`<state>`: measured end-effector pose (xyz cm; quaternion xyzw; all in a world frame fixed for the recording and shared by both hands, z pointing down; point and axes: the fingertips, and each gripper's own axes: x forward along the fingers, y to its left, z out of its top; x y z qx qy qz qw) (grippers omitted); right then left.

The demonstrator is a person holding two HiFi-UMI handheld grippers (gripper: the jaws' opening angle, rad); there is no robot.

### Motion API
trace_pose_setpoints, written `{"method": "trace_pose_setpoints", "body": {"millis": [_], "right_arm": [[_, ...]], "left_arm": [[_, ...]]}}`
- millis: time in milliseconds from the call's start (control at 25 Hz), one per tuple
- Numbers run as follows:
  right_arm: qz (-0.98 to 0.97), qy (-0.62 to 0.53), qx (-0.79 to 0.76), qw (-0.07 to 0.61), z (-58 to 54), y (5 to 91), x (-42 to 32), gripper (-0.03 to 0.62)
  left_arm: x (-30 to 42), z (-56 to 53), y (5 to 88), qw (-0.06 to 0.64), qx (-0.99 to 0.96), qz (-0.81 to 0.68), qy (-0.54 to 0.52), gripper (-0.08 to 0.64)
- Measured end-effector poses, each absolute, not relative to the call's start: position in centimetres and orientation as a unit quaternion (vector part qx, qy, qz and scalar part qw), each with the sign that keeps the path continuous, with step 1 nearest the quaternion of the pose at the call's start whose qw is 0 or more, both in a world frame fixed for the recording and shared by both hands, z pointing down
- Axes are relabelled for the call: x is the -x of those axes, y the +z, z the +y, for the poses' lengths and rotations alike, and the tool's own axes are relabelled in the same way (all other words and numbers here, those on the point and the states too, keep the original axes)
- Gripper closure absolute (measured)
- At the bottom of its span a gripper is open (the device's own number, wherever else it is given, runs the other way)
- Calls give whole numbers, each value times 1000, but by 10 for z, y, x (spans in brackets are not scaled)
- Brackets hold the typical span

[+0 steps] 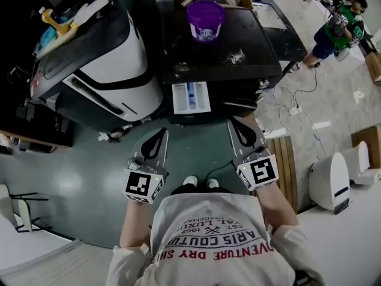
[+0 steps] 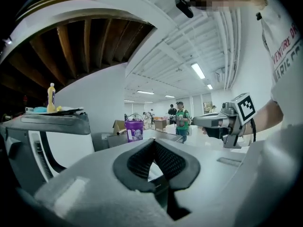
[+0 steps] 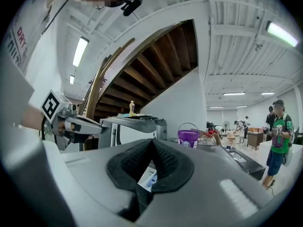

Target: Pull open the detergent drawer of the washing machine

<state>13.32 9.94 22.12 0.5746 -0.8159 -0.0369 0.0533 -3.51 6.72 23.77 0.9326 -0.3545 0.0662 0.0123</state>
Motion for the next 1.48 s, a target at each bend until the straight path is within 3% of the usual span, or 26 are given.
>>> {"method": "trace_pose_setpoints", "body": {"millis": [1480], "right_arm": [[-822, -27, -566, 60, 111, 225, -108, 594]], "left_arm": [[45, 64, 223, 7, -927, -367, 74, 558]]}}
